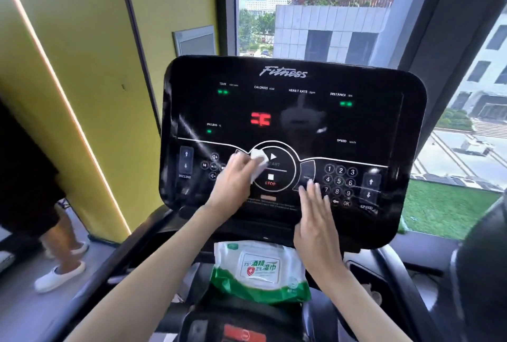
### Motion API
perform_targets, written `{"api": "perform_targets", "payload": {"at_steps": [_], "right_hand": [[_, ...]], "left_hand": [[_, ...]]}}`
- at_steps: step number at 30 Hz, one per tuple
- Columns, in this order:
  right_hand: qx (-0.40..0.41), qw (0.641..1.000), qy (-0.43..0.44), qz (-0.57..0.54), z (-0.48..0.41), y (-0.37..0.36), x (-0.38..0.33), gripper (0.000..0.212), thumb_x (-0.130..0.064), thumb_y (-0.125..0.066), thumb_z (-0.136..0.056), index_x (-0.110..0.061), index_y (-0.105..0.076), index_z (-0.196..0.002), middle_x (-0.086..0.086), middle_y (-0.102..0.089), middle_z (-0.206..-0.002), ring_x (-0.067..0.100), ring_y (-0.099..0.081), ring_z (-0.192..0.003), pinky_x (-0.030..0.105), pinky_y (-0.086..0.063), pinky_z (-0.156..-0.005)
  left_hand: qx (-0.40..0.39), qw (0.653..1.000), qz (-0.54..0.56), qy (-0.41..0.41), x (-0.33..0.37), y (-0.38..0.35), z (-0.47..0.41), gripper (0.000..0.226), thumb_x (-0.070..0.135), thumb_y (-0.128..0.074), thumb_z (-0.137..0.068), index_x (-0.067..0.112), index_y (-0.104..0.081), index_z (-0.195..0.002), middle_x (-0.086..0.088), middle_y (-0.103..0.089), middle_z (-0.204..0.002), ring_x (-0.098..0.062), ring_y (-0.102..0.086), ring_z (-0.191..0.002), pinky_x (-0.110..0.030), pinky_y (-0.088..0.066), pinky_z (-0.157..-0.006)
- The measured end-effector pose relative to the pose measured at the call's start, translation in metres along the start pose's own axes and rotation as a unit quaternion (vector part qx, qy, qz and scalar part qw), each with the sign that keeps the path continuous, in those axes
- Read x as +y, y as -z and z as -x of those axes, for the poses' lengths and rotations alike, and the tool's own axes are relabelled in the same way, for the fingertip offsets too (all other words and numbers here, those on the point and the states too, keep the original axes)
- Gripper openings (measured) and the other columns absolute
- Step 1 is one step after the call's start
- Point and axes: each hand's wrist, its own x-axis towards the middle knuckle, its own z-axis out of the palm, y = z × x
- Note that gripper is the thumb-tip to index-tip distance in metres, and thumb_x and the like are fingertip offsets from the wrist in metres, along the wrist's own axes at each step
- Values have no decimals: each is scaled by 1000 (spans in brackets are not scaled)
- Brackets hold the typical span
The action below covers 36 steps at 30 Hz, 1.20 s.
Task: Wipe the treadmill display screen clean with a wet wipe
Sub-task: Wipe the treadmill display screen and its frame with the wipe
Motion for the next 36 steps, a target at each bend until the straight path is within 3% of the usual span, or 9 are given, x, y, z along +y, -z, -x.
{"api": "perform_targets", "payload": {"at_steps": [2, 4, 6, 9, 16, 22, 27, 30, 36], "right_hand": [[4, 1000, -6, -3, 2, -2, 1, 73, 17, -47, -74, 3, -26, -143, 19, -19, -153, 26, -10, -144, 38, -9, -115], [4, 1000, -8, -3, 4, -5, 2, 75, 18, -50, -71, 4, -28, -141, 20, -21, -152, 28, -13, -143, 39, -11, -114], [0, 1000, -12, -1, 5, -8, 1, 75, 18, -51, -69, 4, -31, -140, 21, -22, -151, 28, -14, -142, 40, -13, -114], [6, 1000, -21, -4, 3, -10, -3, 60, 19, -47, -73, 4, -42, -131, 21, -21, -151, 26, -13, -143, 39, -12, -114], [22, 999, -25, -9, 9, -15, -2, 44, 24, -41, -71, -5, -49, -104, 20, -23, -151, 27, -16, -142, 45, -24, -113], [27, 999, -36, -24, 5, -15, -6, 38, 18, -37, -76, -2, -46, -107, 22, -21, -151, 25, -12, -143, 44, -15, -116], [26, 999, -28, -36, 3, -20, -18, 47, 27, -35, -67, -3, -47, -101, 25, -25, -149, 27, -15, -143, 43, -15, -116], [21, 999, -12, -42, -1, -25, -31, 50, 28, -33, -67, -3, -44, -104, 25, -26, -149, 29, -16, -142, 45, -18, -115], [11, 998, 18, -53, -12, -35, -49, 66, 26, -34, -68, -2, -35, -128, 20, -17, -153, 23, -8, -144, 41, -13, -117]], "left_hand": [[112, 970, 37, 212, 4, 0, 2, 47, -11, -52, -80, 13, -50, -120, -12, -49, -96, -25, -47, -85, -40, -50, -66], [99, 967, 0, 233, 30, -8, 3, 43, -8, -49, -81, 13, -51, -117, -11, -49, -97, -26, -46, -87, -38, -50, -69], [-6, 999, -14, 42, 58, -19, 14, 45, -5, -54, -76, 18, -49, -115, -7, -50, -99, -25, -49, -89, -35, -54, -61], [-112, 973, -35, -198, 49, -22, 27, 50, -1, -63, -71, 17, -52, -117, 0, -49, -97, -18, -48, -86, -31, -51, -53], [142, 970, 27, 194, 14, -9, 18, 40, -16, -55, -77, 4, -56, -111, -11, -51, -86, -25, -47, -76, -36, -49, -63], [-114, 983, 40, -139, 51, -26, 36, 51, -11, -53, -68, 14, -45, -111, -9, -52, -92, -26, -54, -83, -30, -47, -44], [18, 993, 31, 114, -25, 21, 33, 37, -9, -52, -83, 5, -51, -117, -14, -51, -101, -30, -53, -86, -43, -50, -62], [107, 937, 16, 331, -46, 39, 26, 24, -1, -45, -89, 3, -49, -113, -15, -51, -108, -30, -52, -89, -36, -43, -68], [-134, 991, -24, -2, -26, 26, 46, 52, -13, -54, -71, 13, -49, -116, -8, -48, -101, -24, -44, -94, -38, -51, -52]]}}
